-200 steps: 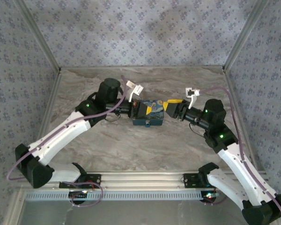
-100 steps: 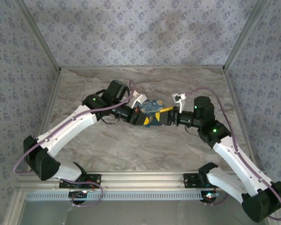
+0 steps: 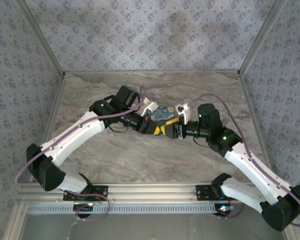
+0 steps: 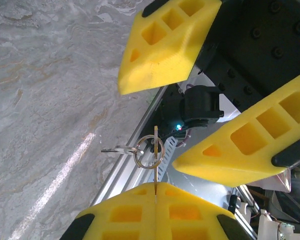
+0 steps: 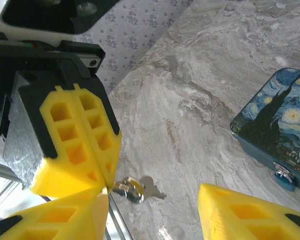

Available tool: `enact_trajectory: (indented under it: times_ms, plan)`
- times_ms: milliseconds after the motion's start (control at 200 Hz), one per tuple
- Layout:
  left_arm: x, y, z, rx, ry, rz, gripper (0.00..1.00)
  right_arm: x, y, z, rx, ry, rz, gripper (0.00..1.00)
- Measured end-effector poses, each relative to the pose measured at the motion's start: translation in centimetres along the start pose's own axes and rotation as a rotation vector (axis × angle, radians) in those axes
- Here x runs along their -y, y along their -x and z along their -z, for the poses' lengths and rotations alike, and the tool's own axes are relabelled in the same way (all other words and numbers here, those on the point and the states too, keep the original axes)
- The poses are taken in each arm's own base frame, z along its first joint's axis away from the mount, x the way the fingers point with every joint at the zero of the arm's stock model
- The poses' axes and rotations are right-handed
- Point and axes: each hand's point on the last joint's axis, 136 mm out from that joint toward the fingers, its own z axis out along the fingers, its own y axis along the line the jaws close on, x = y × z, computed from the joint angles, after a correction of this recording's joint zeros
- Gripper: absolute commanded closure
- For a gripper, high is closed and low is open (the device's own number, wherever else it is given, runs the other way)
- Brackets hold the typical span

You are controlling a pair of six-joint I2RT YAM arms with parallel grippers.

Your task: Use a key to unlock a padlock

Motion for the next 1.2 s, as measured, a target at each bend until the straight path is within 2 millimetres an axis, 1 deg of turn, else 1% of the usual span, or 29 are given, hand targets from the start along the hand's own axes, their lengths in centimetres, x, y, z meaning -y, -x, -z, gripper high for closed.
enact_trajectory:
  times_ms: [285,475,620,730,889,1079,1199]
  plan:
    - [0.1,-0.1,-0.1,-0.003,-0.002,-0.003,1.00,0.2,0.4,-0.4,-0.006,-0.045,0.033,0.51]
    - [0.1,-0.1,-0.1,-0.003,-0.002,-0.003,1.00,1.3,0.4,-0.4,-0.009,-0.116,0.042,0.54]
    - [0.1,-0.1,-0.1,-0.004,-0.002,-0.009,1.00,2.4,0.6,0.2,0.008,-0.195,0.050,0.54]
    - [0.1,-0.3,-0.1,-0.010,0.000,-0.008,1.00,2.4,0.9,1.0,0.032,-0.217,0.061,0.53]
    - [0.0,-0.4,-0.1,-0.018,0.004,-0.010,1.00,1.5,1.3,1.6,0.057,-0.181,0.073,0.53]
    - [0.3,-0.2,0.1,-0.017,0.000,-0.024,1.00,0.2,1.1,1.3,0.071,-0.042,0.040,0.58]
    - [0.4,-0.2,0.1,-0.019,-0.006,-0.026,1.00,-0.3,0.9,1.2,0.080,0.038,0.006,0.59]
